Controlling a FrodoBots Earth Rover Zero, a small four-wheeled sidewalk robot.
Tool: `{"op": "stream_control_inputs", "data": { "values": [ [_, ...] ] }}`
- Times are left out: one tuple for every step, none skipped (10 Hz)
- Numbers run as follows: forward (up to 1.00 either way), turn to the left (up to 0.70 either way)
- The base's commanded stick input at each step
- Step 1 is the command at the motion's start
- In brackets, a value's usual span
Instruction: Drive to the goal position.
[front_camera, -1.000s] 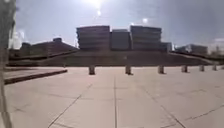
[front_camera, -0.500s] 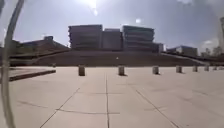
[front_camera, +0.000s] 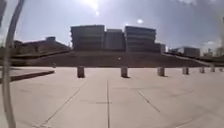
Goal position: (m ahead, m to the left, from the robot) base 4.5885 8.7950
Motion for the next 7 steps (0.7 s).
{"op": "stream_control_inputs", "data": {
  "values": [
    [0.85,0.00],
    [0.85,0.00],
    [0.85,0.00],
    [0.85,0.00],
    [0.85,0.00],
    [0.85,0.00],
    [0.85,0.00]
  ]
}}
